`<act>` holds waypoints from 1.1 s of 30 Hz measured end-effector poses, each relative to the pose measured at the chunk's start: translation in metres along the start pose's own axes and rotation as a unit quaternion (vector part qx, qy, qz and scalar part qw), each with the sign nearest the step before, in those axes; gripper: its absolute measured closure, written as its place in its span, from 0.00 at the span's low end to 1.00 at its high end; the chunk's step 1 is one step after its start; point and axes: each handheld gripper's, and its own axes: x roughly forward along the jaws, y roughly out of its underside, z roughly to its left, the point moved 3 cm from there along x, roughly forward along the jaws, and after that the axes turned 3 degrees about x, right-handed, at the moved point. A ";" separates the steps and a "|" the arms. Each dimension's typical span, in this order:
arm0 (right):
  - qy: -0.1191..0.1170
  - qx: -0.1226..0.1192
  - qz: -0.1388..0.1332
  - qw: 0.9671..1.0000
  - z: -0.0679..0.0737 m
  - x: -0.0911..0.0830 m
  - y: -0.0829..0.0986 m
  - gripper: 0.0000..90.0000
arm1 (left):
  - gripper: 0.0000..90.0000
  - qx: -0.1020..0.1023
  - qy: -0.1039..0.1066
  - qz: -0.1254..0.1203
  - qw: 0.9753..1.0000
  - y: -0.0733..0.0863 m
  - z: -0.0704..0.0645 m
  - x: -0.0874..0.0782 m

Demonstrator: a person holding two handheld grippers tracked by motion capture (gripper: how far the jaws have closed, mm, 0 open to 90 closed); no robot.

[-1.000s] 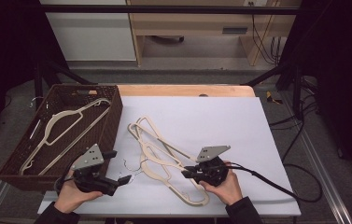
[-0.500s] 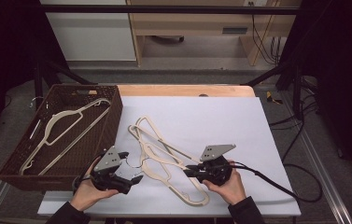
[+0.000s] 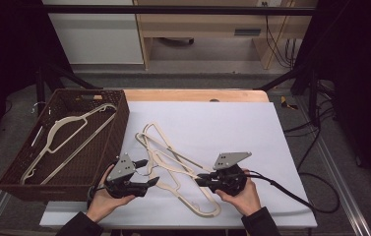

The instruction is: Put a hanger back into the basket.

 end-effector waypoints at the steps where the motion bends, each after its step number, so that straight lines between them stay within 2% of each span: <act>1: 0.000 0.001 0.000 1.000 0.000 0.000 0.000 0.89 | 0.43 -0.008 0.003 -0.006 1.000 -0.001 -0.001 0.000; 3: 0.000 0.000 0.001 1.000 0.000 0.001 0.001 0.89 | 0.52 -0.021 0.010 -0.013 1.000 -0.002 -0.003 -0.001; 5: 0.000 0.000 0.001 1.000 0.000 0.001 0.001 0.89 | 0.60 -0.024 0.008 -0.017 1.000 -0.003 -0.005 -0.001; 11: 0.000 -0.001 0.001 1.000 0.000 0.002 0.002 0.89 | 0.77 -0.046 -0.012 -0.042 0.998 -0.005 -0.006 -0.002; 16: 0.002 -0.003 0.001 1.000 0.000 0.003 0.002 0.89 | 0.84 -0.055 -0.014 -0.057 0.997 -0.006 -0.005 -0.004; 21: 0.002 -0.001 0.002 1.000 0.001 0.005 0.003 0.89 | 0.95 -0.059 -0.011 -0.054 0.997 -0.006 -0.008 0.000; 27: -0.001 -0.001 0.004 1.000 0.001 0.006 0.005 0.89 | 0.97 -0.066 -0.015 -0.051 0.996 -0.007 -0.008 0.000; 33: 0.006 -0.002 0.015 1.000 0.004 0.010 0.010 0.88 | 0.98 -0.064 -0.018 -0.032 0.997 -0.010 -0.009 0.001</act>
